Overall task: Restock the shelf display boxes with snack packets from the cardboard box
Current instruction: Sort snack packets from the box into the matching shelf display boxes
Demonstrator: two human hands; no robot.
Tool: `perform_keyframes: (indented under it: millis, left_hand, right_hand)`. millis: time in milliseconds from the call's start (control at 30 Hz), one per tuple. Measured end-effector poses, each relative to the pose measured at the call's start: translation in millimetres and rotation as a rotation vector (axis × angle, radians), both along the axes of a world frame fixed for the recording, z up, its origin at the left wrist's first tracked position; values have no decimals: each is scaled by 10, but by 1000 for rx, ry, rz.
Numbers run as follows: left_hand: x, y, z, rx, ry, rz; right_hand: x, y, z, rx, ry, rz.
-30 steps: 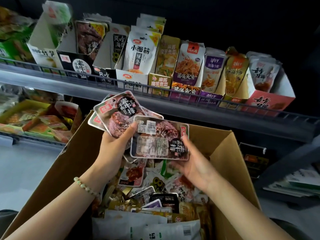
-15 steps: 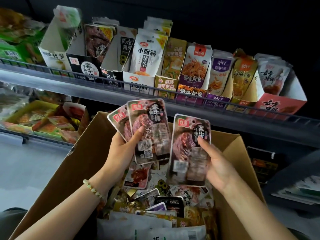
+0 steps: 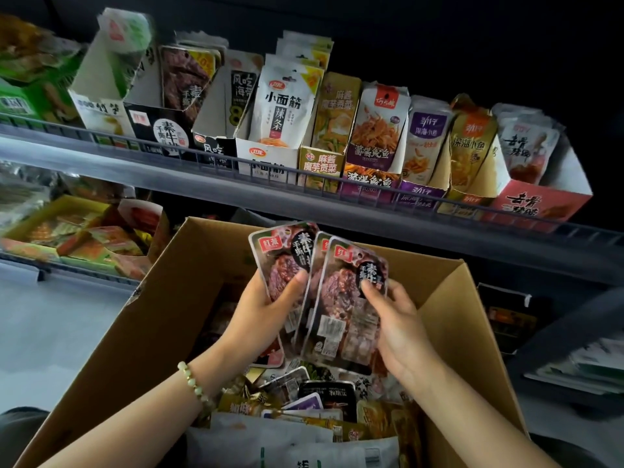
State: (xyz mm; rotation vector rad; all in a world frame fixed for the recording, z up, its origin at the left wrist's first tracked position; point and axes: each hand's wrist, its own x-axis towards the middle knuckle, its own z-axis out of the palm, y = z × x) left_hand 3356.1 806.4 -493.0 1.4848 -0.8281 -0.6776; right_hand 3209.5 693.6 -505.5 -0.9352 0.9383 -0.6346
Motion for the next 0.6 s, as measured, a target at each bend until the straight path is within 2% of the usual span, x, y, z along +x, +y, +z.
perform_keyframes:
  millis: [67,133,233,333,433,533,600]
  left_hand:
    - [30,-4,42,48,95,-7]
    - [-13,-7,86,77,164,-133]
    - [-133,3,90,86,88,-281]
    - [-84,3,44,137,85,-211]
    - [19,-15,6,196,178,-91]
    - [52,-21,11,244,217,-76]
    - [68,-25,18,255,314,-81]
  right_hand:
    - [-31,-61,27,-16,-9,-61]
    - [-27,-34,38,-32,-24,-59]
    - [8,50,-30,-13,19,49]
    - [21,23,24,32,82,203]
    - [0,-41,83,-87,123,309]
    - [3,-5,56,-275,141,264]
    - [6,14,49,-330,91,209]
